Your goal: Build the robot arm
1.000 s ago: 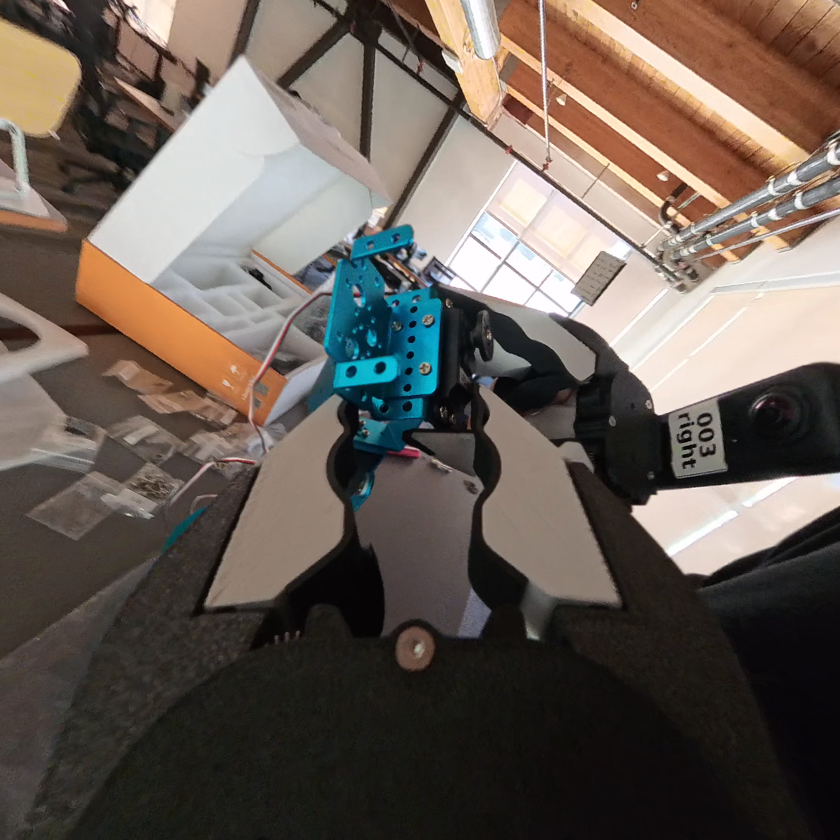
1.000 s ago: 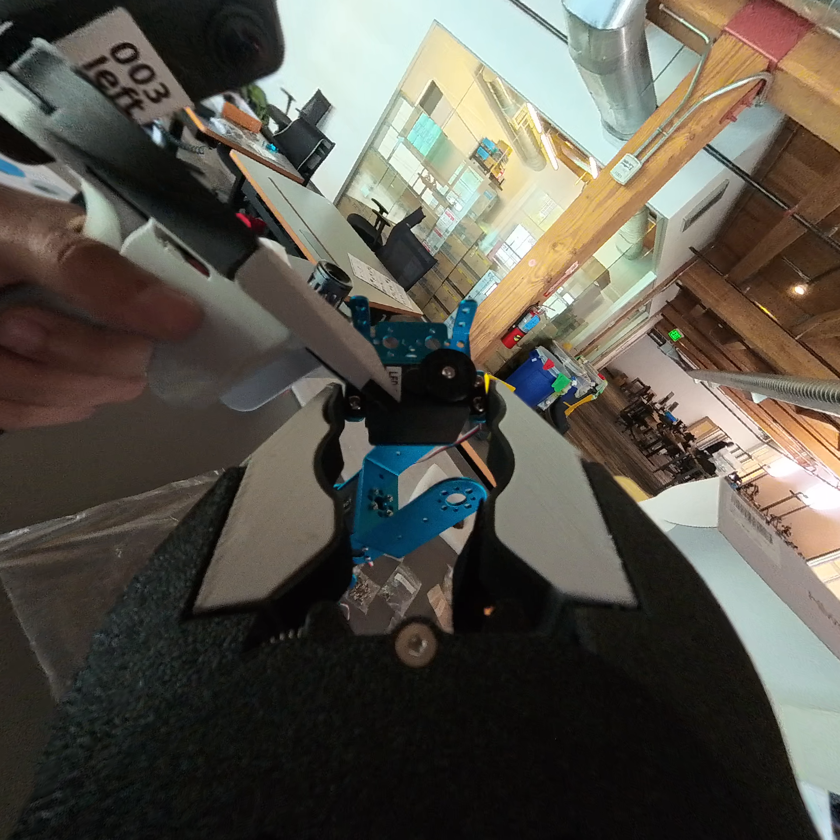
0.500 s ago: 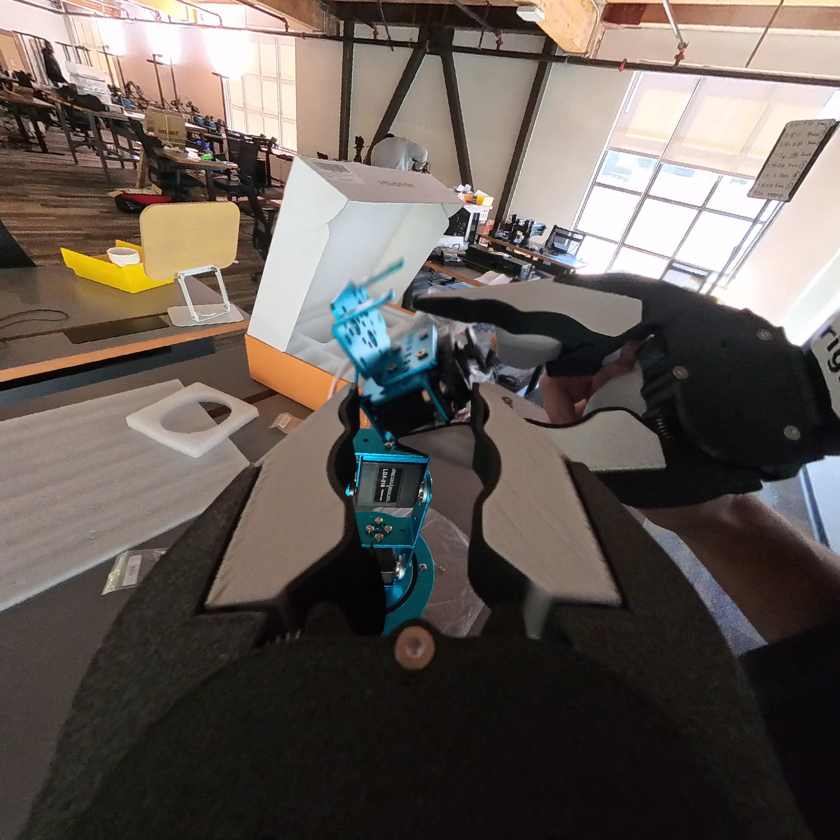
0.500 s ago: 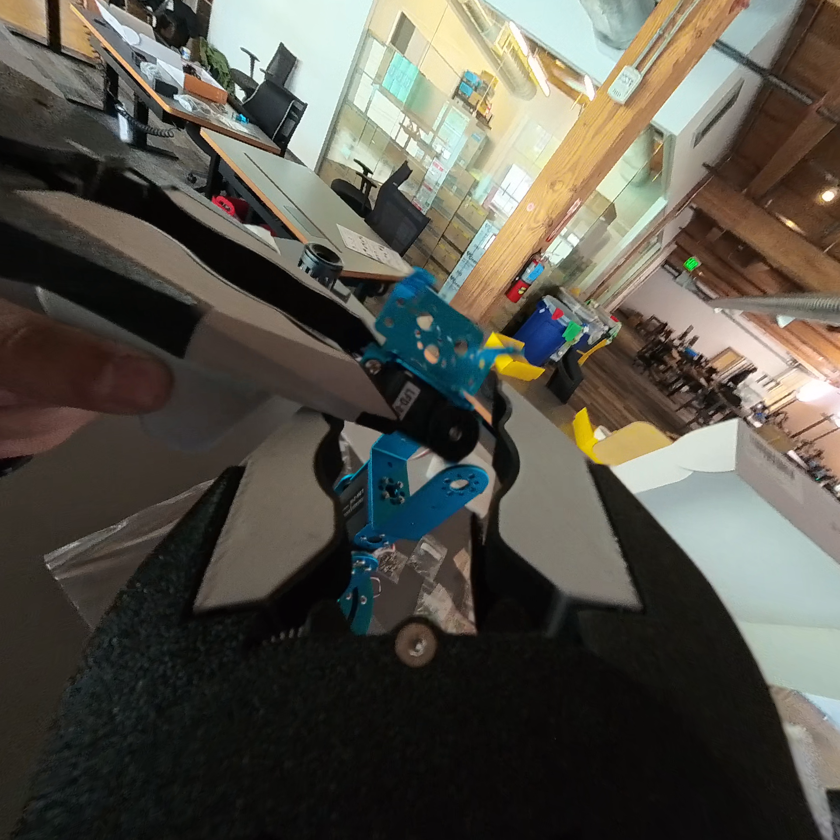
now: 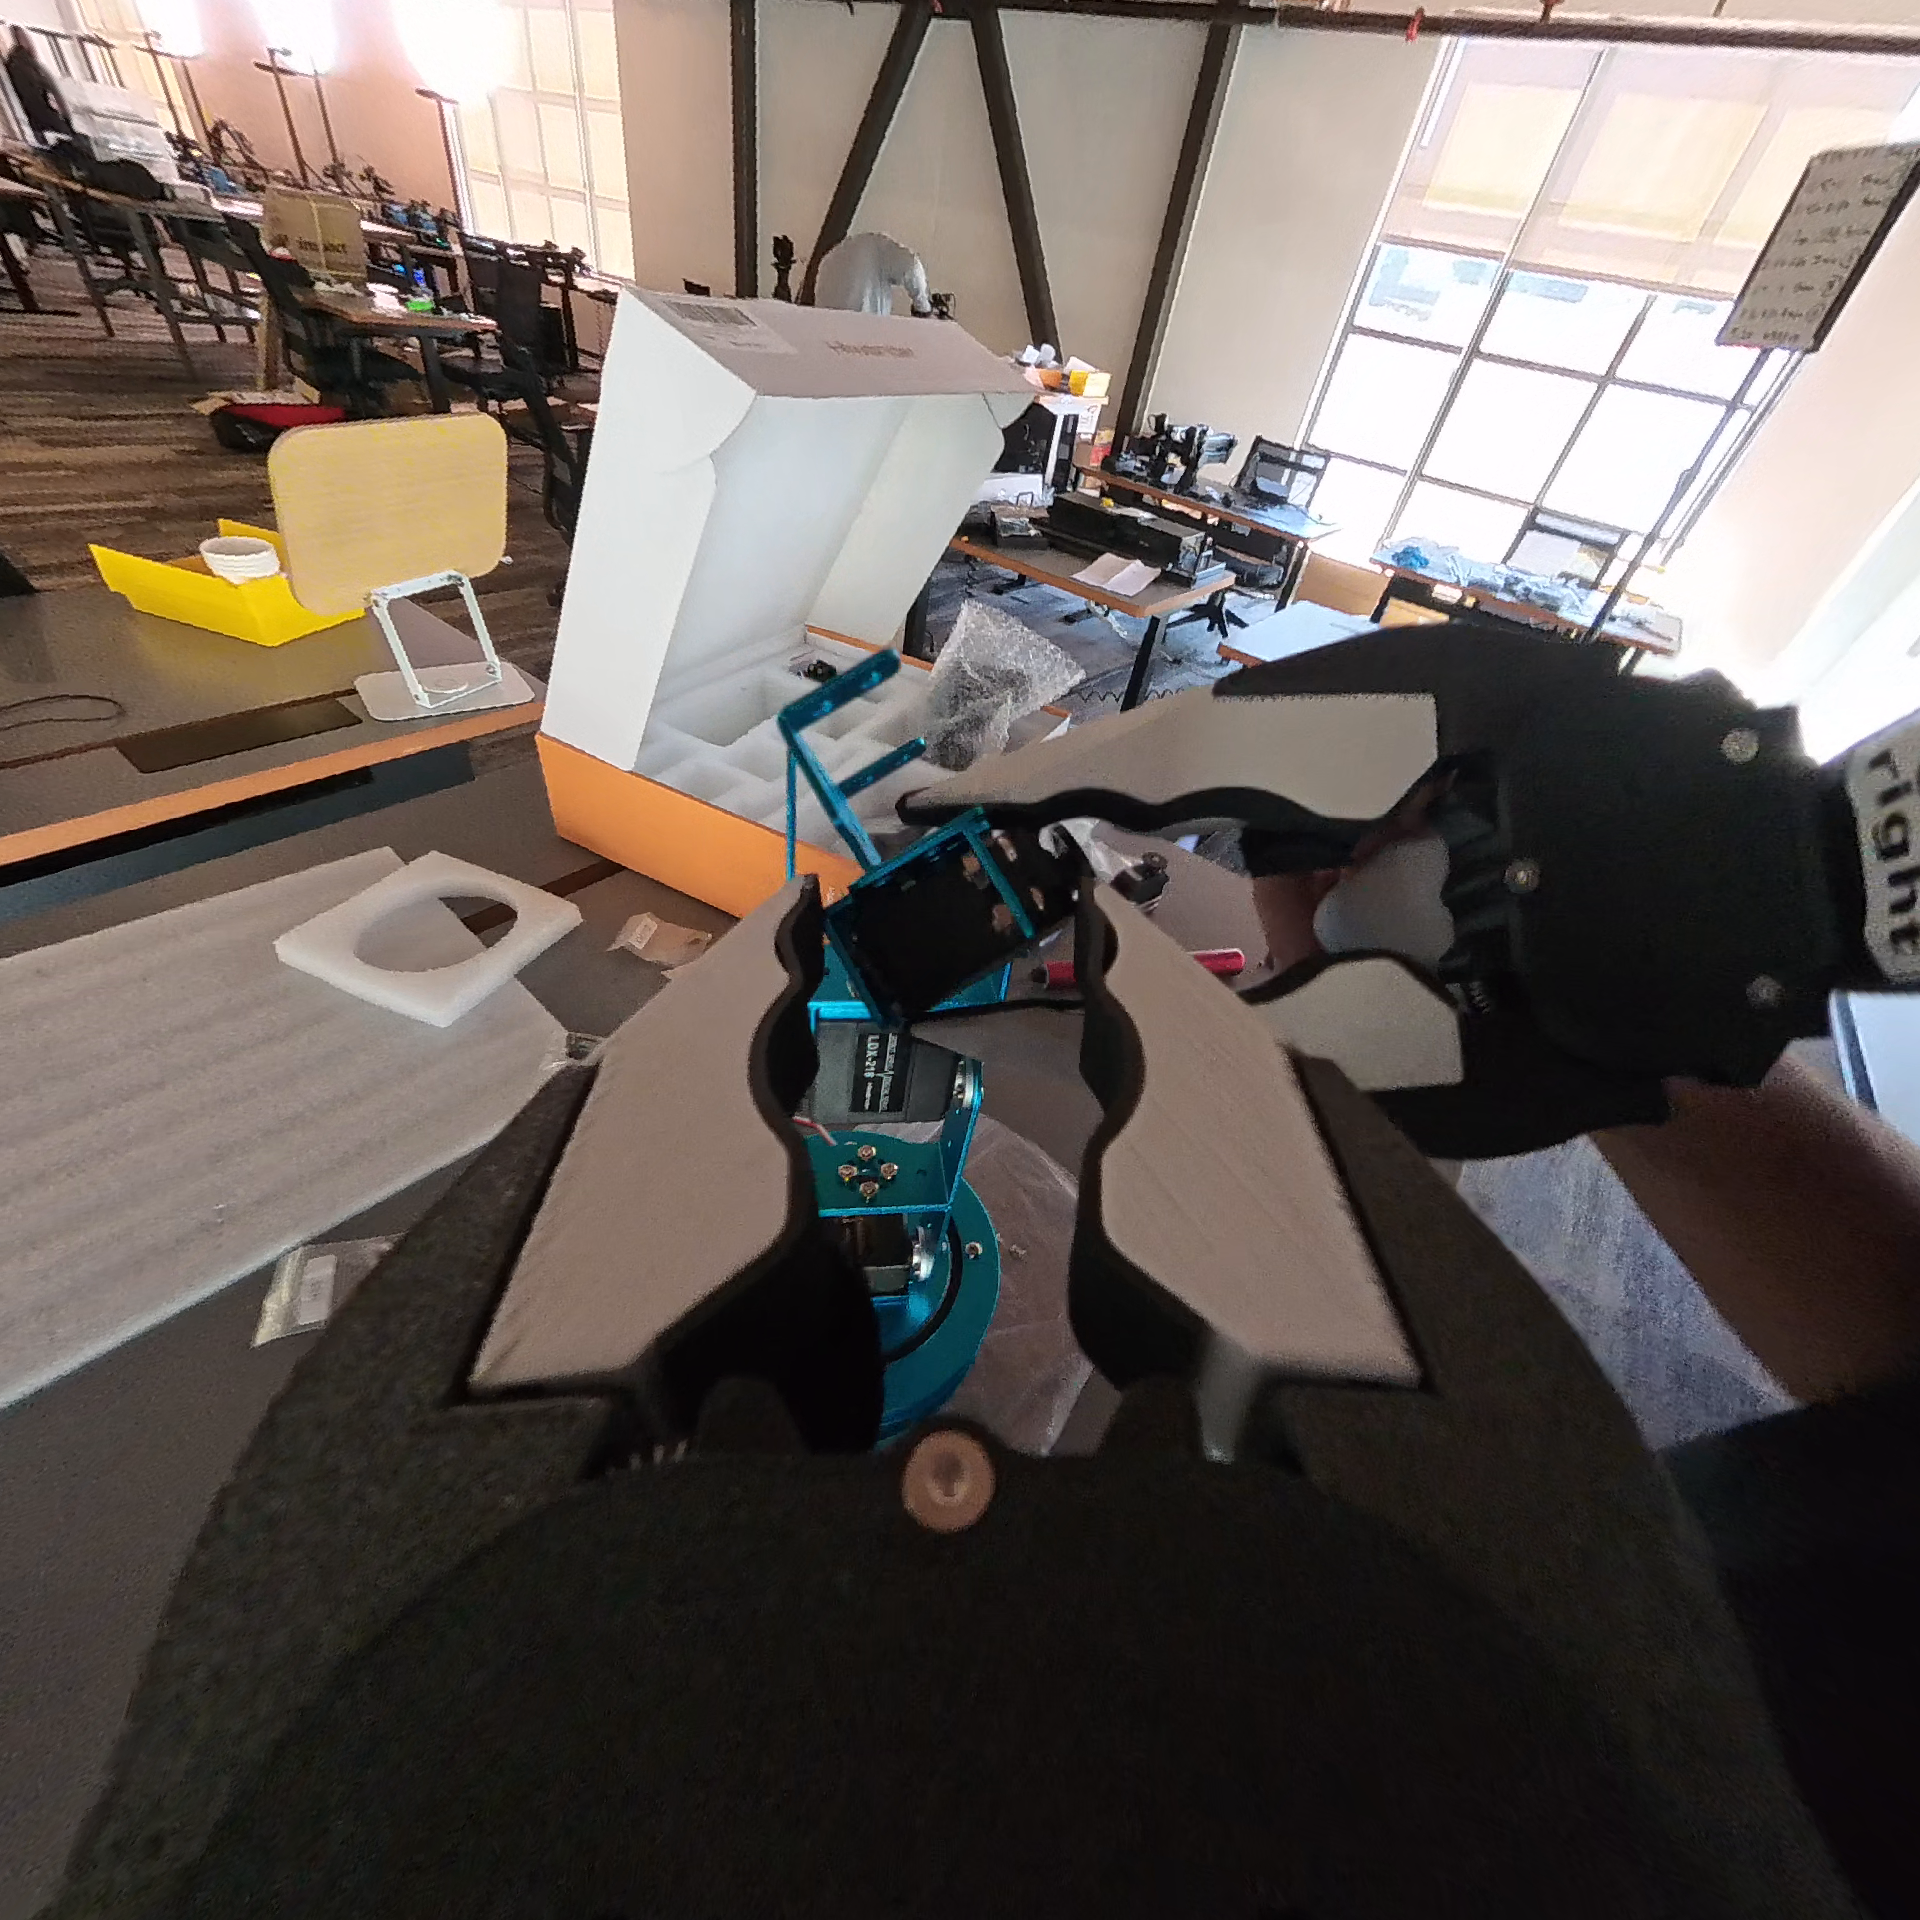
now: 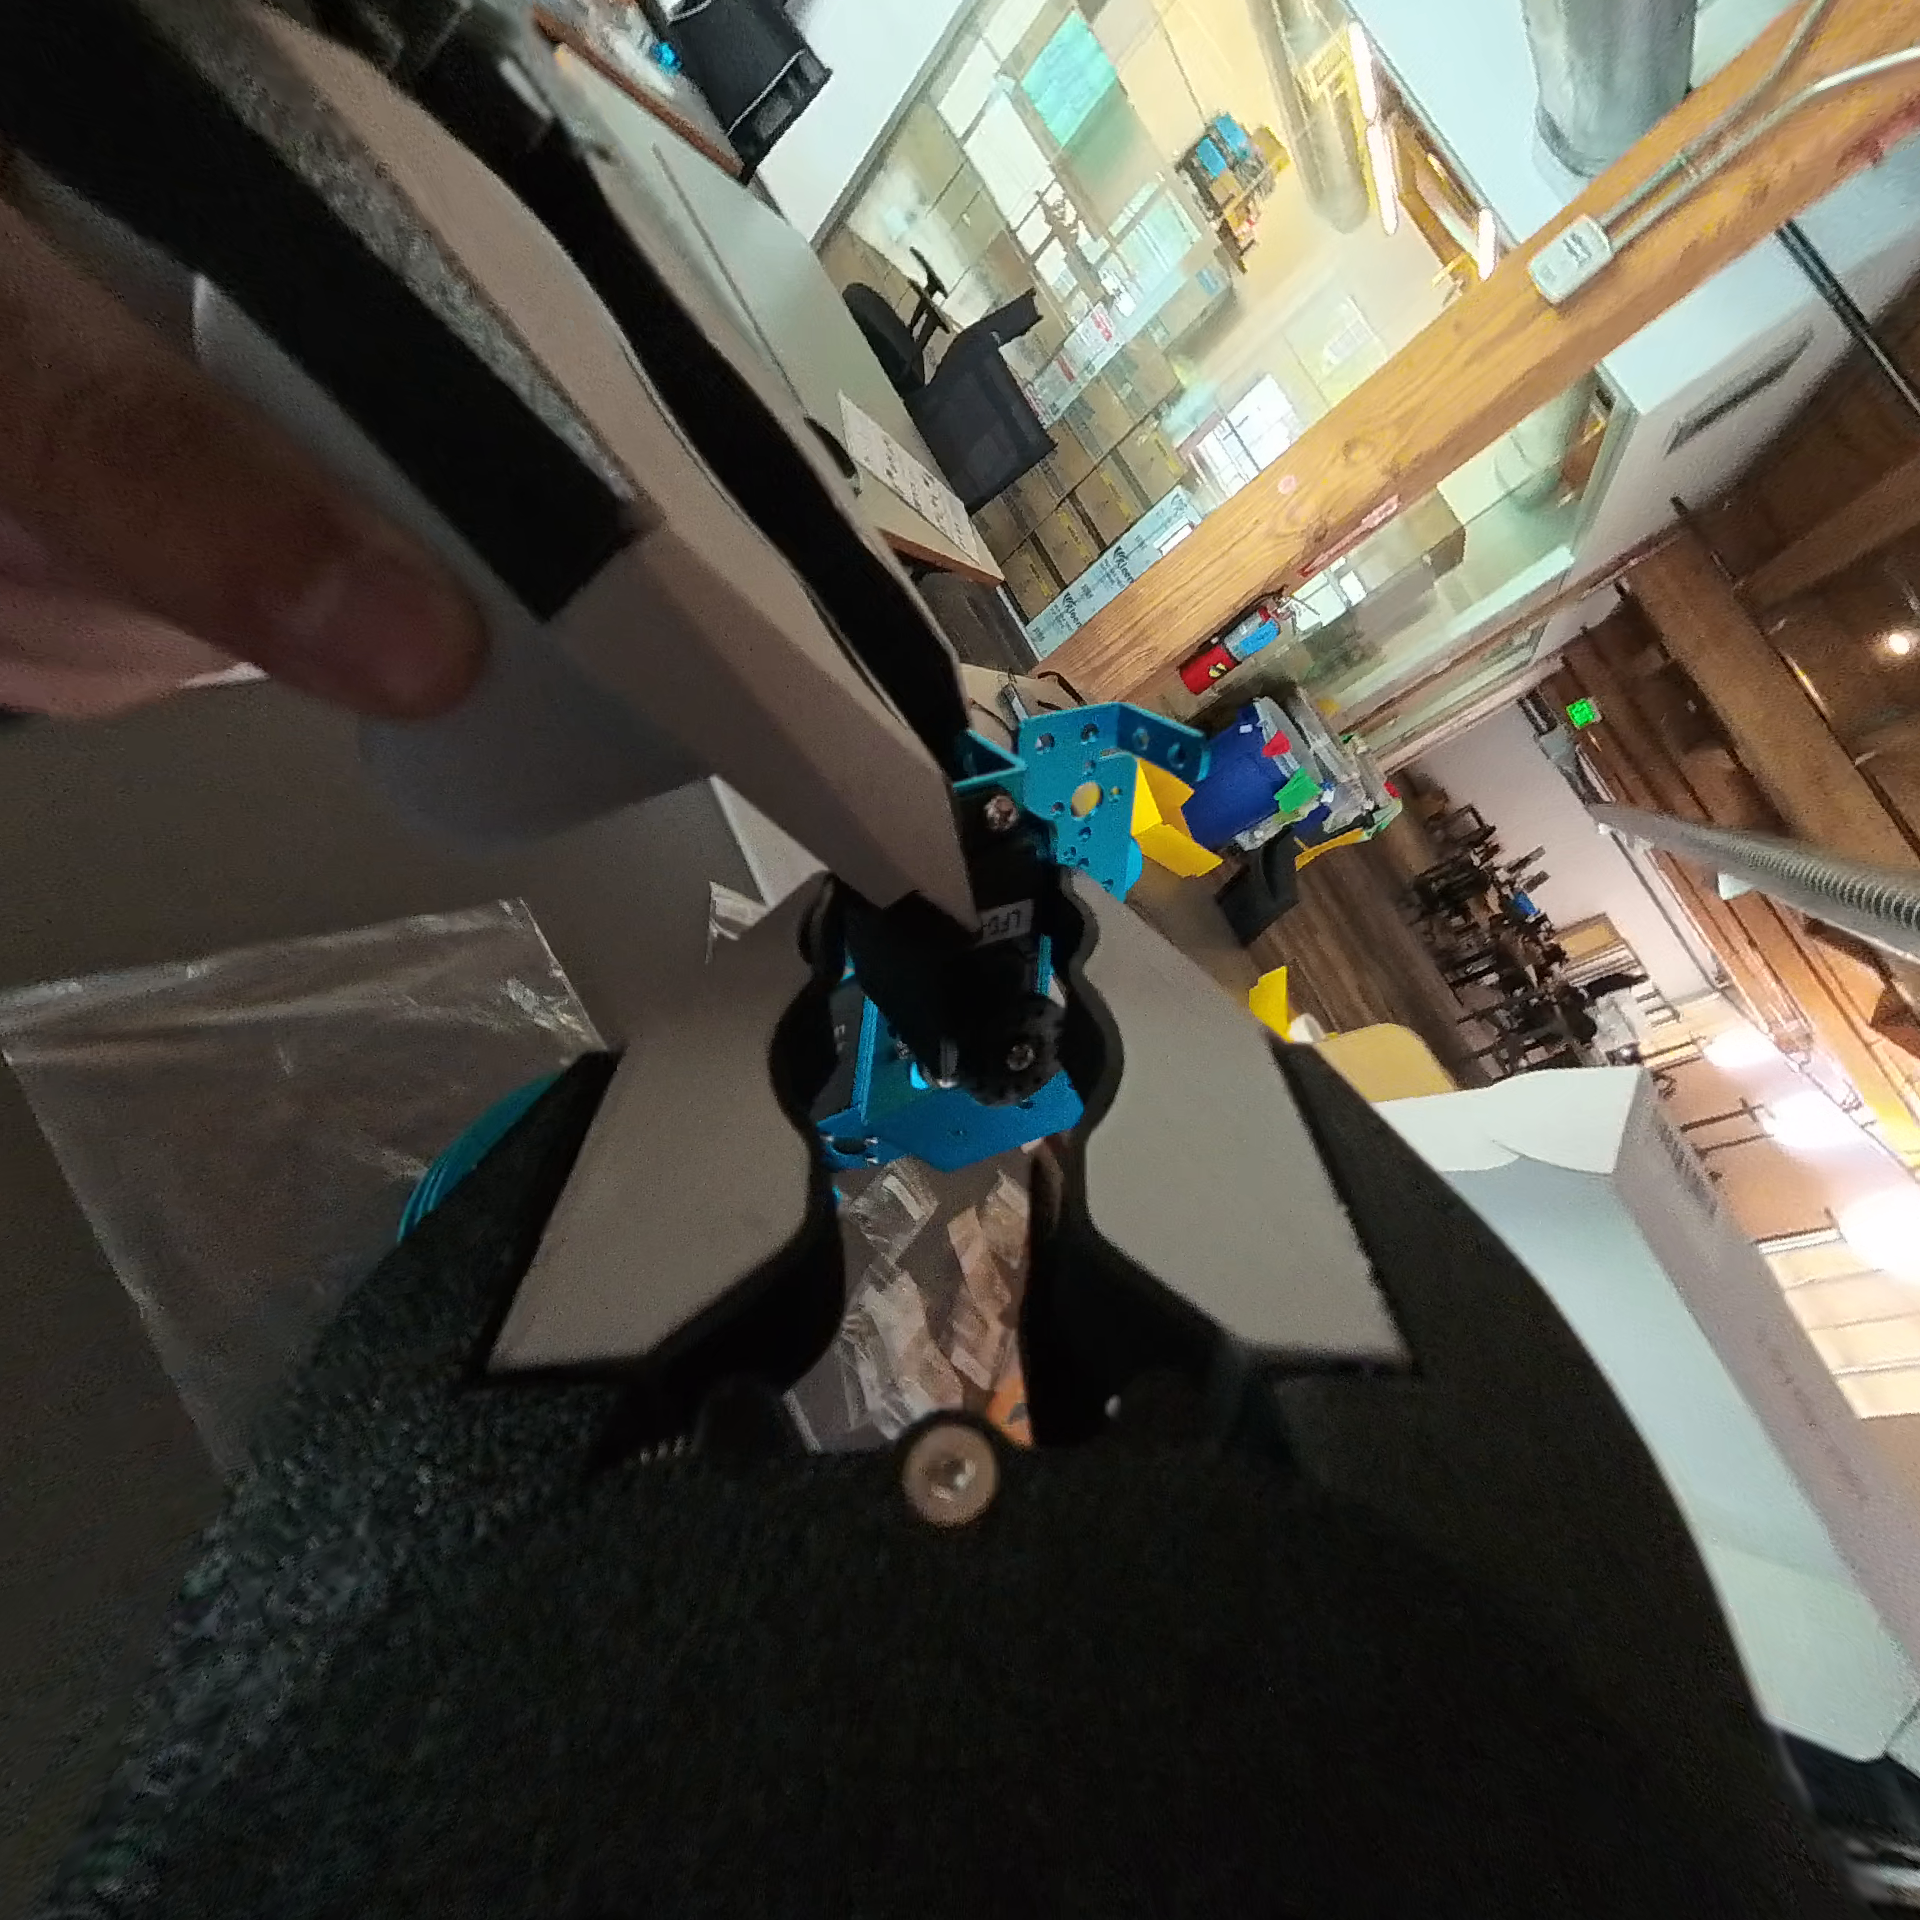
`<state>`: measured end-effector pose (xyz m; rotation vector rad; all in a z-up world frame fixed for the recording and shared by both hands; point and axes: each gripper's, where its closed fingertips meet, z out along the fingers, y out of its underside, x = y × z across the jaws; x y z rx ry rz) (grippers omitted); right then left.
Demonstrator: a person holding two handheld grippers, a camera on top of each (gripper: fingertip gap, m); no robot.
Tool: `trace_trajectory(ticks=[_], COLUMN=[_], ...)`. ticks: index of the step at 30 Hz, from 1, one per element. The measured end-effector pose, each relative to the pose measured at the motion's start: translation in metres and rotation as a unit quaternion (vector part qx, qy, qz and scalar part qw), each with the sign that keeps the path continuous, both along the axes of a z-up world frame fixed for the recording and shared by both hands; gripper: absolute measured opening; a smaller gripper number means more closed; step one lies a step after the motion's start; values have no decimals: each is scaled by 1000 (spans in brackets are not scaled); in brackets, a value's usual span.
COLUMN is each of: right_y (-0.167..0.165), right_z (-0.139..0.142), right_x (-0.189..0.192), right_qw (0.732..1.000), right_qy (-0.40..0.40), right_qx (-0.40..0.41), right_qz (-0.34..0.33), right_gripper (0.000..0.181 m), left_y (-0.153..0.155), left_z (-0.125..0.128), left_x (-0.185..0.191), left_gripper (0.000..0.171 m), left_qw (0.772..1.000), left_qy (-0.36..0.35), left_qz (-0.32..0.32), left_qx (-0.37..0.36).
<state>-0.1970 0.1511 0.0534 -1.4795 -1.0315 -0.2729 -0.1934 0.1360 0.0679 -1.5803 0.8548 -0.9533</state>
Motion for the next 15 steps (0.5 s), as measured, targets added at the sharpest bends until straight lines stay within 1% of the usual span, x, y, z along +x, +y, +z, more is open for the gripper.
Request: trace_trajectory(ticks=[4,6,7,9,13,15], right_y=[-5,-8,-10,-10,-9,-8], right_z=[10,20,25,32,47,54], right_x=[-1,-3,-5,-7,-12,-12], right_qw=[999,998,997,996,989,984], right_qy=[-33,-33,-38,-49,-69,-81], right_qx=[4,21,35,54,111,143], right_qz=[28,42,49,53,64,62], right_gripper=[33,29,29,29,28,28], left_y=[-3,-8,-11,-14,-8,-7], left_z=[7,26,32,37,49,52], left_x=[-2,-9,-12,-17,-33,-38], left_gripper=[48,38,40,49,48,48], left_qw=[999,998,996,993,982,978], left_qy=[11,-29,-44,-50,-100,-114], left_qz=[-29,-51,-73,-108,-131,-139], left_qx=[22,28,17,-21,-90,-109])
